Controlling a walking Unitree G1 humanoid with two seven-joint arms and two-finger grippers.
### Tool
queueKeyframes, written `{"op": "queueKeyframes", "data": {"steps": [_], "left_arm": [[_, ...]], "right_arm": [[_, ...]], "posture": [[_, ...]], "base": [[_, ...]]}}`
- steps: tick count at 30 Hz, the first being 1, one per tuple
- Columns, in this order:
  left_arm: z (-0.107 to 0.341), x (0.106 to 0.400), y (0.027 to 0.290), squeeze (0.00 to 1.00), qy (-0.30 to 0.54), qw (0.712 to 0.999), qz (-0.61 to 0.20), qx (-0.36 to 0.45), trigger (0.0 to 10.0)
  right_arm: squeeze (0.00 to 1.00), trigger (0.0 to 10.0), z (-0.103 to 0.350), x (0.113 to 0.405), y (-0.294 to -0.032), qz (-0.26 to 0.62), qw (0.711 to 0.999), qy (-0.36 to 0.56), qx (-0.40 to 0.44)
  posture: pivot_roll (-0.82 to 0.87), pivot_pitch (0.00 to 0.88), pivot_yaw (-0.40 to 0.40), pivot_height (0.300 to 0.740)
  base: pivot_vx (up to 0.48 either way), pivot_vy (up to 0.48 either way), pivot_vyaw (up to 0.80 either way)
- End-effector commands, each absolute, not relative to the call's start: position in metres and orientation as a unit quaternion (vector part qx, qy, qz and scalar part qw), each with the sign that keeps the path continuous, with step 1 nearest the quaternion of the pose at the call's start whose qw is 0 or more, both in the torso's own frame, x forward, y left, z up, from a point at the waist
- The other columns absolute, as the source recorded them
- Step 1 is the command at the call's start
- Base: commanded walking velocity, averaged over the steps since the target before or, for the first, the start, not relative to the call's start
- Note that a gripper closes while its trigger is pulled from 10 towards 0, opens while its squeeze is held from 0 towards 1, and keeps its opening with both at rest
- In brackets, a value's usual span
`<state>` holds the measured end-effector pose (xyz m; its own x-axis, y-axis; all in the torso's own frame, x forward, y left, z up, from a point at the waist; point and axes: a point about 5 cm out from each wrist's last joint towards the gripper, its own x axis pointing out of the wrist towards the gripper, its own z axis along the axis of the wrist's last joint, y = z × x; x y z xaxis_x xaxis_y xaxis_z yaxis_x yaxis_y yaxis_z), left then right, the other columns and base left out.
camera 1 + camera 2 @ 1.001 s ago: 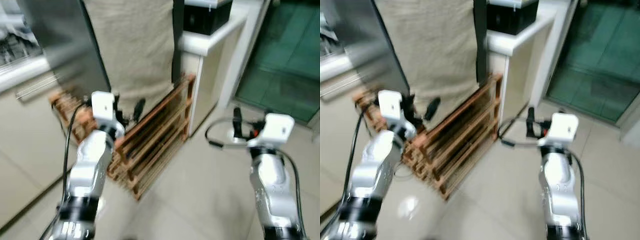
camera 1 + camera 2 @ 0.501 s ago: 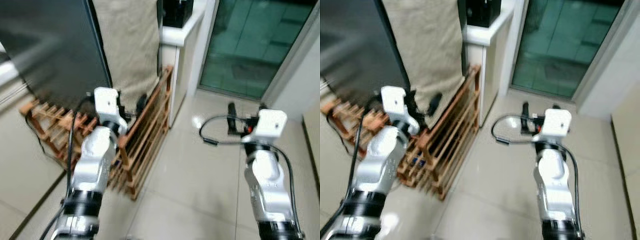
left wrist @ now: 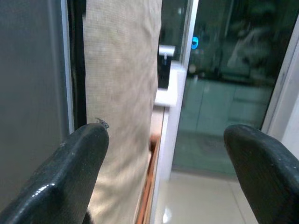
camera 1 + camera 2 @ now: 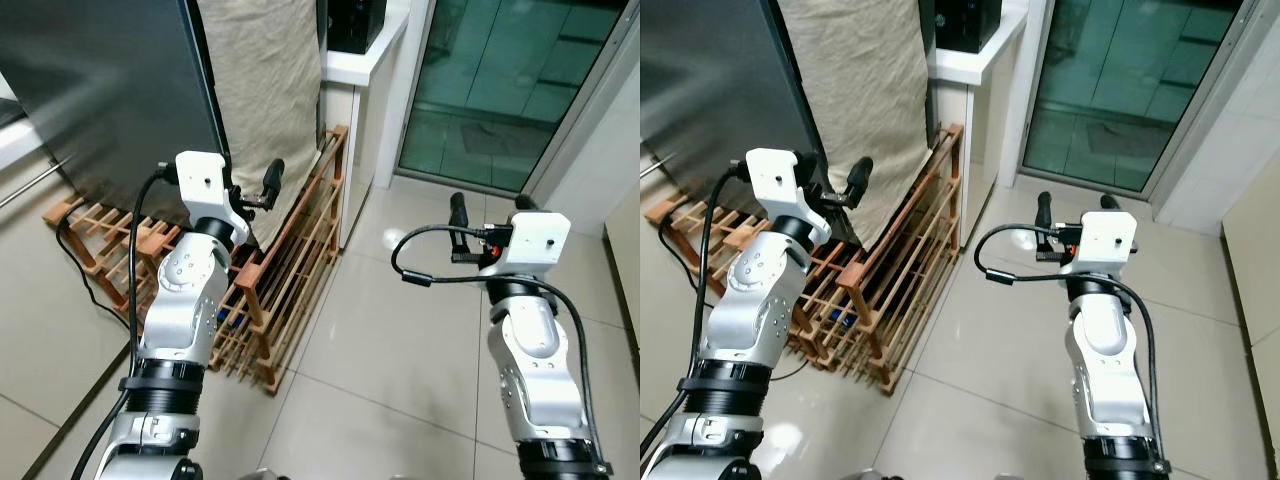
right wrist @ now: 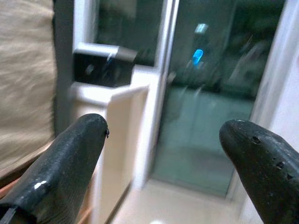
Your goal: Restocking fridge
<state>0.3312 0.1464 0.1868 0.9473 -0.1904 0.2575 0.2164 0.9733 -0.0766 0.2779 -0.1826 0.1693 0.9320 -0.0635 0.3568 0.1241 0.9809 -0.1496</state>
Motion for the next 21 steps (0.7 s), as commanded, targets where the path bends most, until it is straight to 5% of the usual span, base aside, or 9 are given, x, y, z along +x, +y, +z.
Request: {"op": "queueKeyframes", "data": {"steps": [1, 7, 15, 21], "left_arm": [[0.206, 0.321, 0.153, 0.00, -0.172, 0.978, -0.099, -0.062, 10.0], [0.162, 0.264, 0.177, 0.00, -0.110, 0.992, -0.061, -0.009, 10.0], [0.190, 0.273, 0.155, 0.00, -0.185, 0.981, -0.051, -0.040, 10.0], [0.200, 0.281, 0.154, 0.00, -0.193, 0.979, -0.043, -0.050, 10.0]], "right_arm": [[0.12, 10.0, 0.197, 0.265, -0.183, -0.062, 0.963, -0.243, -0.101], [0.13, 10.0, 0.179, 0.218, -0.200, -0.095, 0.973, -0.192, -0.086], [0.07, 10.0, 0.178, 0.229, -0.198, -0.102, 0.976, -0.181, -0.057], [0.07, 10.0, 0.184, 0.250, -0.192, -0.077, 0.977, -0.185, -0.070]], "posture": [[-0.13, 0.000, 0.041, 0.740], [-0.13, 0.000, 0.025, 0.740], [-0.14, 0.000, 0.002, 0.740], [-0.12, 0.000, -0.003, 0.740]], "base": [[0.000, 0.000, 0.00], [0.000, 0.000, 0.00], [0.000, 0.000, 0.00], [0.364, 0.305, 0.00]]}}
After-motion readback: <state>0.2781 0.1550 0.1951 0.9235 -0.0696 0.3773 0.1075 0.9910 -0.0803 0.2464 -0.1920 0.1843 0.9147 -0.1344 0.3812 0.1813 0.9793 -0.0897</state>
